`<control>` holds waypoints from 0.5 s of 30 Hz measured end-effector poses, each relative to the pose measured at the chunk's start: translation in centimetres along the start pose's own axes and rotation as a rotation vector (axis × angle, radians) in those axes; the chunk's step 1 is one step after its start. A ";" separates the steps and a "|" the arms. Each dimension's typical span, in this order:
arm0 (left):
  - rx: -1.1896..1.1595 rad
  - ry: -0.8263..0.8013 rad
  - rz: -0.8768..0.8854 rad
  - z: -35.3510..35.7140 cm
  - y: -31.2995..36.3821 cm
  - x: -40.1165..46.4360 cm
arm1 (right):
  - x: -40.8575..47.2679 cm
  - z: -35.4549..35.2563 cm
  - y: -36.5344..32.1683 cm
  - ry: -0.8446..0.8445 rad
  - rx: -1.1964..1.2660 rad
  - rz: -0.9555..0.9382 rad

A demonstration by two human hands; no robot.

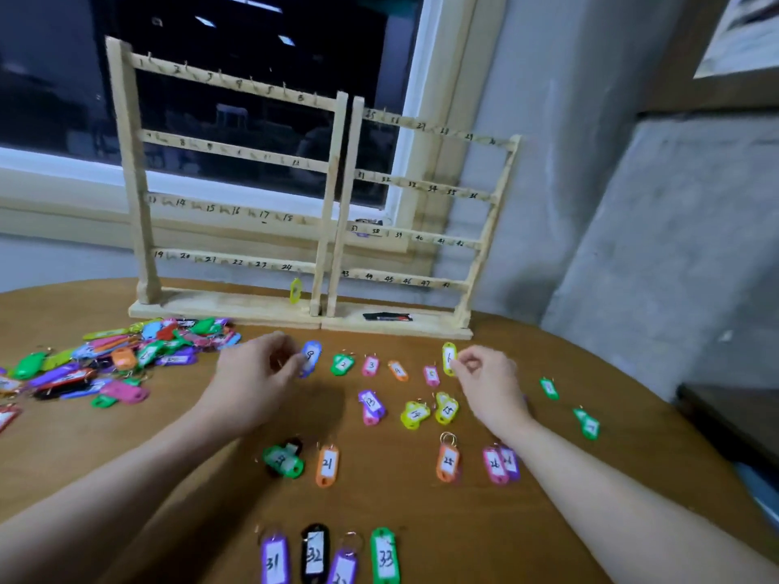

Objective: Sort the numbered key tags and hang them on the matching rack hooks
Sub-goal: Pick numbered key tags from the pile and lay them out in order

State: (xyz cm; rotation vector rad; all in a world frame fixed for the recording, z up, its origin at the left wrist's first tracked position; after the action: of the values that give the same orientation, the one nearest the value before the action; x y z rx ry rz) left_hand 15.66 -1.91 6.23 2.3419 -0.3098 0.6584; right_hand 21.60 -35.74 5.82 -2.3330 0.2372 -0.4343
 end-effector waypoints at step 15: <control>0.019 -0.283 0.117 10.0 9.8 6.6 | 3.7 0.6 3.0 -0.131 -0.488 0.108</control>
State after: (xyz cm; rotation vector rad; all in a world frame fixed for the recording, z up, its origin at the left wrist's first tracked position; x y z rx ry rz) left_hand 21.19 -16.15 8.63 2.4498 -0.5724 0.3831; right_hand 25.15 -38.59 4.16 -2.7938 0.4438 -0.1799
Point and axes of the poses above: each hand's wrist, its own x-axis towards the middle knuckle, its own z-axis out of the palm, y = z × x, the point moved 9 cm from there along x, towards the middle knuckle, and after that the axes turned 11 degrees about z, right-handed, at the moved point
